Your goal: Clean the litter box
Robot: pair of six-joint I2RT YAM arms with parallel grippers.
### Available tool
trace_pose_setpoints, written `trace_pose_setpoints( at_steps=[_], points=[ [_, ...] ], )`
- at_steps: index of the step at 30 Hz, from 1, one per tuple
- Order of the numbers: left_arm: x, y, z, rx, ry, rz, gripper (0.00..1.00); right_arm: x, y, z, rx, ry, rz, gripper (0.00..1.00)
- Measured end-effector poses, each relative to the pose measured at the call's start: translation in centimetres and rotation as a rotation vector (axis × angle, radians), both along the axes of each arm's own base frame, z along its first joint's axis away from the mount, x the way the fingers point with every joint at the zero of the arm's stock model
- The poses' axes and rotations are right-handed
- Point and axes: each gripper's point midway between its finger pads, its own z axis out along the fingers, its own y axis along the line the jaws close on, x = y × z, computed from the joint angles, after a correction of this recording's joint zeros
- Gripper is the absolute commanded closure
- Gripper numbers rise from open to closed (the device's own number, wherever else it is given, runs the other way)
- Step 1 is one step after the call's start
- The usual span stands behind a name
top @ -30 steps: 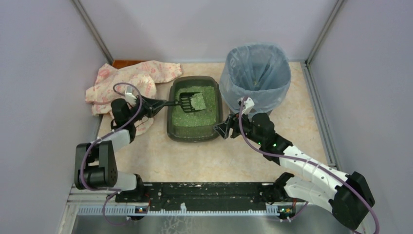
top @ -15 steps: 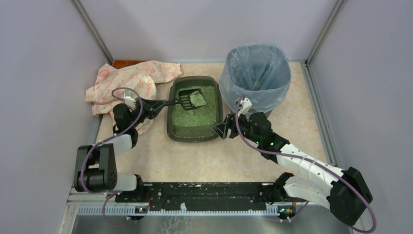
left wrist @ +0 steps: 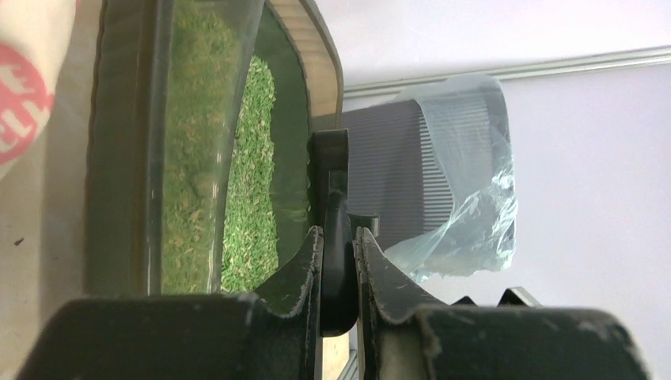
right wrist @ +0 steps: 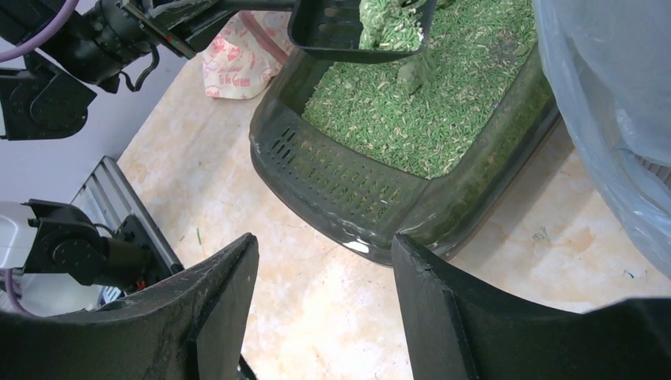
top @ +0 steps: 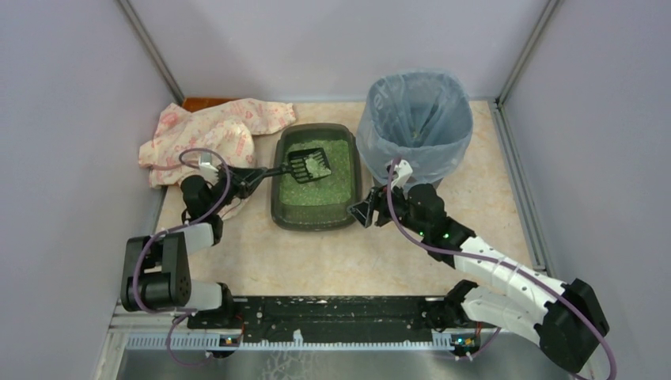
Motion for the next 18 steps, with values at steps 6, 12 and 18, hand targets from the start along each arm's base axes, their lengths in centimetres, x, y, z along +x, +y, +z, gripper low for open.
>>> trace_pose_setpoints(
  at_steps=[6,12,18],
  points=[
    [-1.2,0.1,-1.1,-0.006,0.021,-0.013,1.0,-0.3,-0.2,0.3,0.004,0.0,0.0,0.37],
    [-2.0,-0.4,-1.2,-0.023,0.02,-0.032,1.0,-1.3,-0.7,1.8,0.076,-0.006,-0.006,0.39],
    [-3.3,-0.9,-2.4,-0.1,0.054,-0.067,1.0,-3.6,-2.6,2.1,0.171,0.002,-0.033,0.39]
  ],
)
